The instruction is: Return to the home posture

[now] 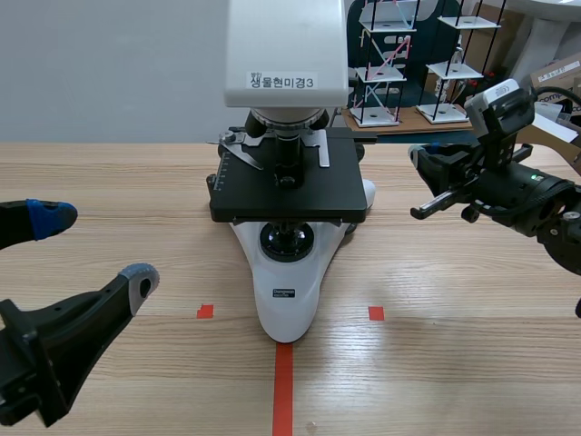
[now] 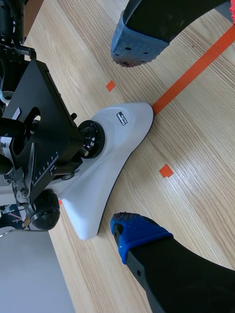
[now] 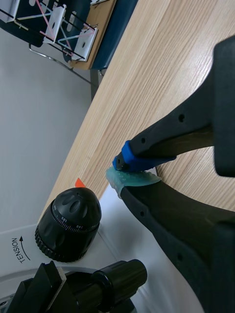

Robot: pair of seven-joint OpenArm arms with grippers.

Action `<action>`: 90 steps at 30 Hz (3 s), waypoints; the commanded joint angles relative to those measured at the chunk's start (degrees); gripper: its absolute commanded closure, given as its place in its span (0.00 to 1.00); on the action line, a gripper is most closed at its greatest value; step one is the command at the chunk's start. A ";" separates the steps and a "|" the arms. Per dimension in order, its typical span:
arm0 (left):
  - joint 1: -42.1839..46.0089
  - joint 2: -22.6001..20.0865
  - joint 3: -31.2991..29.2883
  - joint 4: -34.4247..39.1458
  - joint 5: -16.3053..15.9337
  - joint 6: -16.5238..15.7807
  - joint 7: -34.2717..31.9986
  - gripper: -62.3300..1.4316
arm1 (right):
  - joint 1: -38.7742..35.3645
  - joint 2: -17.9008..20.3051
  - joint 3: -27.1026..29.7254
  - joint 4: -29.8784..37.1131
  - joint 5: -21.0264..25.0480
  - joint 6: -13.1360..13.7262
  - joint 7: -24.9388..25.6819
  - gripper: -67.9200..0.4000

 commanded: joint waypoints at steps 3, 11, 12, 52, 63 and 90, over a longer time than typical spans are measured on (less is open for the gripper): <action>-0.20 0.13 -0.26 0.66 -0.37 -0.04 -0.83 0.00 | 0.96 0.63 0.37 0.74 0.42 0.02 1.01 0.97; -0.20 0.13 -0.26 0.66 -0.37 -0.04 -0.85 0.00 | 0.96 0.63 0.37 0.74 0.44 0.02 1.01 0.96; -0.20 0.13 -0.26 0.66 -0.37 -0.04 -0.85 0.00 | 0.96 0.66 0.39 0.74 0.44 0.02 0.98 0.96; -0.20 0.13 -0.26 0.66 -0.37 -0.04 -0.96 0.00 | -62.95 7.74 31.87 59.87 2.78 -0.39 -2.93 0.03; -0.20 0.13 -0.26 0.66 -0.37 -0.04 -0.96 0.00 | -69.40 7.61 32.98 60.70 2.78 -0.42 1.53 0.03; -0.20 0.15 -0.26 0.66 -0.37 -0.04 -0.94 0.00 | -69.51 7.58 32.96 60.70 2.82 -0.42 2.10 0.03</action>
